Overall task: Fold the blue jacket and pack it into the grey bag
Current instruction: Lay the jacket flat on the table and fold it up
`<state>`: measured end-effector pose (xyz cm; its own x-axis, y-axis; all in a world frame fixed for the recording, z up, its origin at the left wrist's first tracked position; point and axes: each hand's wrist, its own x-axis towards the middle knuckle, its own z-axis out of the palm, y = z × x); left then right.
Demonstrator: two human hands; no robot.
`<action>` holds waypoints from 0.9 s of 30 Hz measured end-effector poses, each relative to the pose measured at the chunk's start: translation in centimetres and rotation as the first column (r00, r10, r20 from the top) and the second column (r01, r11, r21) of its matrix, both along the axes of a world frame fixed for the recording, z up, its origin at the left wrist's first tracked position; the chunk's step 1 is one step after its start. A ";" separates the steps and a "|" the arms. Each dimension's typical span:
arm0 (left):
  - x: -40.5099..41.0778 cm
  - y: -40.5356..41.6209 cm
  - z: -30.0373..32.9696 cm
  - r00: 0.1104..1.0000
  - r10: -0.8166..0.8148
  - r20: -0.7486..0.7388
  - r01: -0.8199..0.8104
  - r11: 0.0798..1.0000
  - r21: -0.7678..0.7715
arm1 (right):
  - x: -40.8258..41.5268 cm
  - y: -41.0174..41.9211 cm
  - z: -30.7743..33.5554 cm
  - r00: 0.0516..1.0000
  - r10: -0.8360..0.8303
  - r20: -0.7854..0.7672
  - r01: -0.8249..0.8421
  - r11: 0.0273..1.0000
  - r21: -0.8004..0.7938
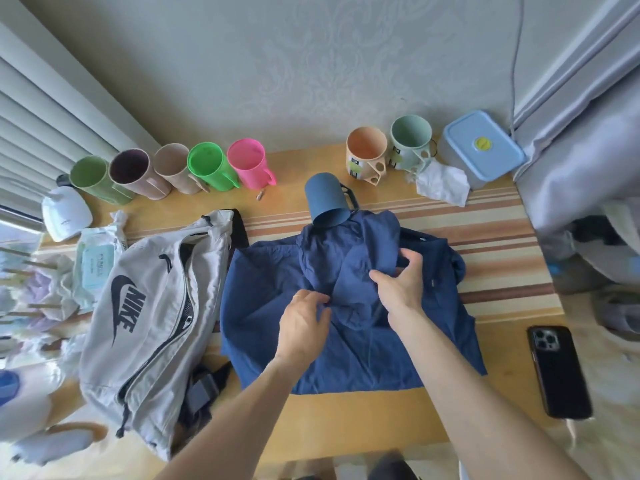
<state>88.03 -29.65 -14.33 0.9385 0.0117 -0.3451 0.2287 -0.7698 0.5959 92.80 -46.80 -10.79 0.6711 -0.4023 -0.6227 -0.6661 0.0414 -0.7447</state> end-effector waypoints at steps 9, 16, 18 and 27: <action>-3.6 1.7 1.1 0.988 0.024 -0.154 -0.004 0.992 0.125 | -10.1 -0.4 1.7 0.922 0.291 -0.257 -0.344 0.918 -0.195; -4.4 3.5 0.4 0.993 0.100 0.064 -0.113 0.961 0.253 | 4.4 1.5 -0.4 0.782 0.623 0.039 -0.408 0.558 -0.723; -4.1 5.1 0.6 0.952 0.213 0.219 -0.275 0.910 0.311 | 8.7 2.4 -1.7 0.707 0.703 -0.073 -0.474 0.395 -0.787; -2.1 9.9 0.5 0.753 0.630 -0.190 -0.620 0.776 0.117 | 20.0 5.1 -3.1 0.472 0.849 -0.236 -0.471 0.017 -0.882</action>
<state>85.92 -19.76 -13.80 0.6232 0.5902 -0.5132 0.7811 -0.4360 0.4470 112.77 -41.66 -13.86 0.9704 0.2348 -0.0572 0.2210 -0.9579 -0.1832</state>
